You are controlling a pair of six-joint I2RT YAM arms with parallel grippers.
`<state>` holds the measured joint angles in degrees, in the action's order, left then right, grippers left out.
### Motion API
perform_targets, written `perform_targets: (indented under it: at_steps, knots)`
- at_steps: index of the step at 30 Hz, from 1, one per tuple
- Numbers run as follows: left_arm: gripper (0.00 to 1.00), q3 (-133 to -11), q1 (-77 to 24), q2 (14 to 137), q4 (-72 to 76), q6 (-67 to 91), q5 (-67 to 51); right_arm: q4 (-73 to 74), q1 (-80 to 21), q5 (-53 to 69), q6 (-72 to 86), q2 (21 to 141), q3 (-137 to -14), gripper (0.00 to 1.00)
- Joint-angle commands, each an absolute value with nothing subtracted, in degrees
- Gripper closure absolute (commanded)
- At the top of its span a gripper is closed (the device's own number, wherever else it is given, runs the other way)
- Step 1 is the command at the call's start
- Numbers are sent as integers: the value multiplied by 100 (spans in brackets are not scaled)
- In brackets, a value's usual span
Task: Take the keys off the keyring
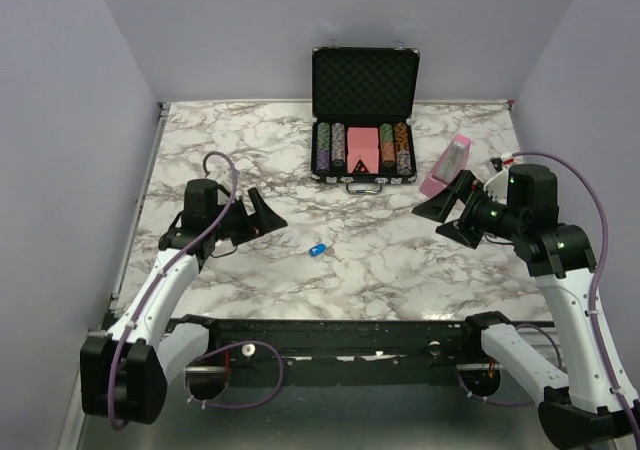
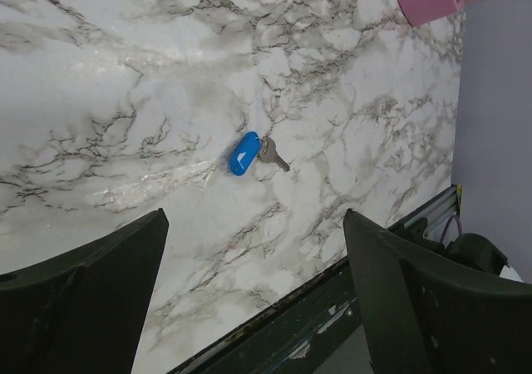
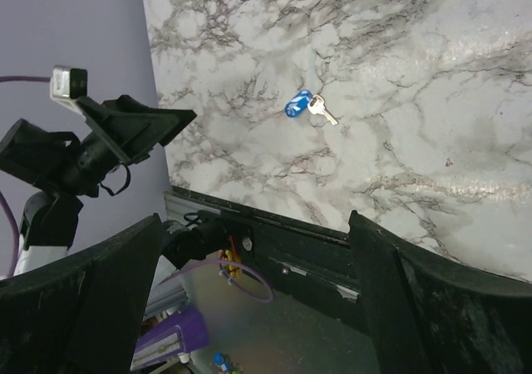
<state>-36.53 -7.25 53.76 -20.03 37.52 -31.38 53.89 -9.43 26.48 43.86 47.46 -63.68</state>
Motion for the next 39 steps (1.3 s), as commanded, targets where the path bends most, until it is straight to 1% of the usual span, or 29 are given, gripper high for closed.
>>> perform_targets:
  at_steps: [1, 8, 15, 19, 25, 31, 35, 39]
  knots:
    - [7, -3884, -1229, 6255, -1398, 3463, -3348, 5248, -984, 2926, 4403, 4755, -6319, 0]
    - [10, -4140, -1520, 7504, -950, 3507, -3717, 5080, -984, 3032, 4430, 4887, -6293, 0]
    - [11, -4245, -1714, 8217, -677, 3551, -3911, 5001, -984, 3058, 4421, 4983, -6275, 0]
    - [16, -4289, -1863, 8630, -519, 3647, -4025, 4966, -984, 3094, 4386, 5097, -6302, 0]
    - [20, -4245, -2126, 9008, -89, 3902, -4034, 4948, -984, 3173, 4324, 5256, -6398, 0]
    - [29, -4201, -2338, 9351, 298, 4087, -4096, 5001, -984, 3226, 4184, 5414, -6451, 0]
    - [30, -4219, -2399, 9501, 369, 4166, -4034, 5080, -976, 3252, 4087, 5484, -6521, 0]
    - [33, -4201, -2461, 9615, 404, 4219, -3990, 5133, -984, 3287, 3982, 5563, -6583, 0]
